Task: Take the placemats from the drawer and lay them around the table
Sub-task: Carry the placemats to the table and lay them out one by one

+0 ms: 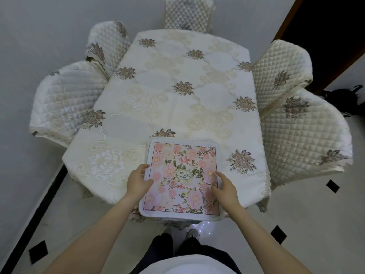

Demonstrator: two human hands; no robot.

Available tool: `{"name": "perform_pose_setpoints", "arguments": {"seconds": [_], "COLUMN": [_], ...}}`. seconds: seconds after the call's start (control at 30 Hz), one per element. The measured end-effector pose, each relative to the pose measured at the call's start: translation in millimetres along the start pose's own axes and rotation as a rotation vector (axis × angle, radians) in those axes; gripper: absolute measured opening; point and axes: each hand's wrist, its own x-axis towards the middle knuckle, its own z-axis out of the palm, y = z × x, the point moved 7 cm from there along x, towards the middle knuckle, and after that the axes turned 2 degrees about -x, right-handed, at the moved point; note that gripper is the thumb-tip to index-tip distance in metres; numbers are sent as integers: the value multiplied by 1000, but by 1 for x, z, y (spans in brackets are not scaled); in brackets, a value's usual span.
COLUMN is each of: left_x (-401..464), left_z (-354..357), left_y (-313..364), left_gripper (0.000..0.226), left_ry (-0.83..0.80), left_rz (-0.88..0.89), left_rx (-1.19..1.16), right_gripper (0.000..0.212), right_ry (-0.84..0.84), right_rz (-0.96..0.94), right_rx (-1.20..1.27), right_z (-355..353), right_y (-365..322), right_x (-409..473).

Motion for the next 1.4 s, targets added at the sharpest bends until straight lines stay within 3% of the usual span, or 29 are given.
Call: {"name": "perform_pose_setpoints", "arguments": {"seconds": [0.2, 0.43, 0.6, 0.7, 0.83, 0.9, 1.2, 1.4], "left_x": [0, -4, -5, -4, -3, -4, -5, -3], "left_z": [3, 12, 20, 24, 28, 29, 36, 54], "left_y": [-8, -13, -15, -16, -14, -10, 11, 50], "left_gripper": [45, 59, 59, 58, 56, 55, 54, 53], "left_ry": [-227, -363, -395, -401, -419, -411, -374, -431], "left_rz": [-116, -31, -78, -134, -146, -146, -101, 36], "left_rx": [-308, -243, -311, -406, -447, -454, -389, -337], "right_gripper": [48, 57, 52, 48, 48, 51, 55, 54], "right_ry": [27, -72, -12, -17, -191, -212, -19, 184], "right_rz": [127, 91, 62, 88, 160, 145, 141, 161], "right_rx": [144, -59, -67, 9, 271, 291, 329, 445], "right_z": [-13, -7, -12, -20, -21, -21, -38, -73], "right_y": [1, -9, -12, -8, 0, 2, 10, 21], "right_x": [7, 5, -1, 1, 2, 1, -19, -47]}}
